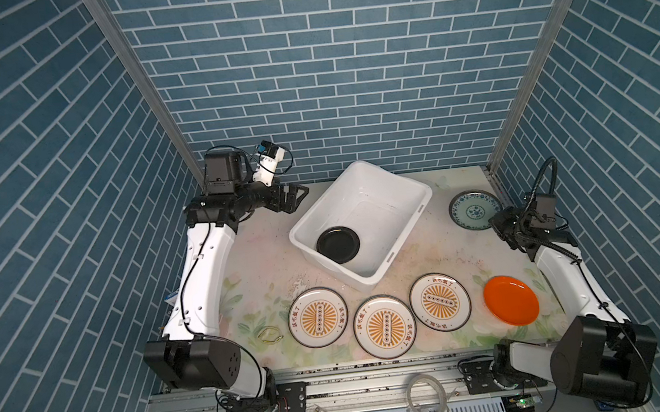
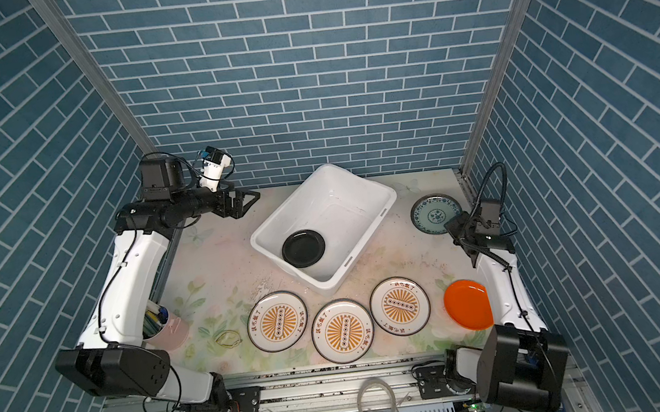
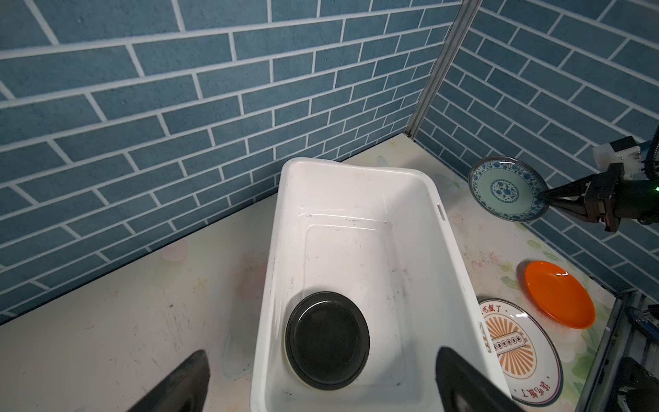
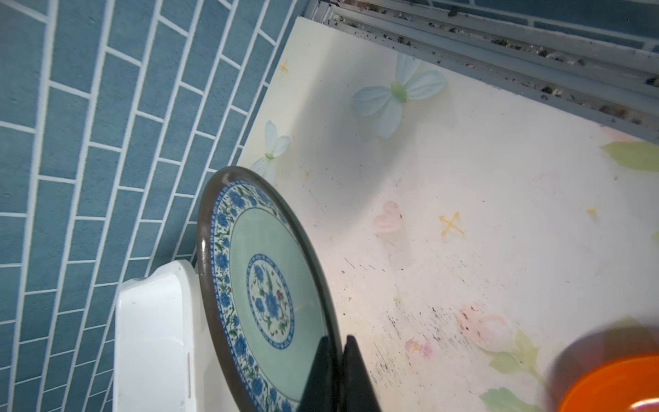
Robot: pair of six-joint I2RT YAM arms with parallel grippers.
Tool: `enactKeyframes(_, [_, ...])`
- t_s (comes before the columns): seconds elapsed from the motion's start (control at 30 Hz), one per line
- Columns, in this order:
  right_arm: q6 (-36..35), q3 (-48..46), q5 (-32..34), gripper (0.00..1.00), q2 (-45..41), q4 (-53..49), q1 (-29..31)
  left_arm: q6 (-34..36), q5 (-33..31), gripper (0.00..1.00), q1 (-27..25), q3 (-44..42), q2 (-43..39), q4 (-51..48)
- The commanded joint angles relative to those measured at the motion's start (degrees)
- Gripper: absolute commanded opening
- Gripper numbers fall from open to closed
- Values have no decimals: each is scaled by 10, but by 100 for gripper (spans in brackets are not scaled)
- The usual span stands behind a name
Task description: Place the plates into the plastic bin on the countertop
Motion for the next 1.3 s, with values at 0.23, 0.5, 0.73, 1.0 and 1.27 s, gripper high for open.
enactKeyframes(0.23, [-13,72,-19,0,9,-18,4,-4,4,100,-4,17,6,7])
enactKeyframes(0.5, [-18,116,-22,0,26,-22,14,-3,5,100,-5,17,6,9])
enactKeyframes(0.73, [-26,147,-27,0,38,-26,22,-3,4,100,-4,17,5,10])
enactKeyframes(1.0, [-64,210,-24,0,65,-42,71,-1,-2,99,-5,15,3,10])
enactKeyframes(1.27, [-103,313,-69,0,137,-53,125,-36,-17,99,-4,22,17,12])
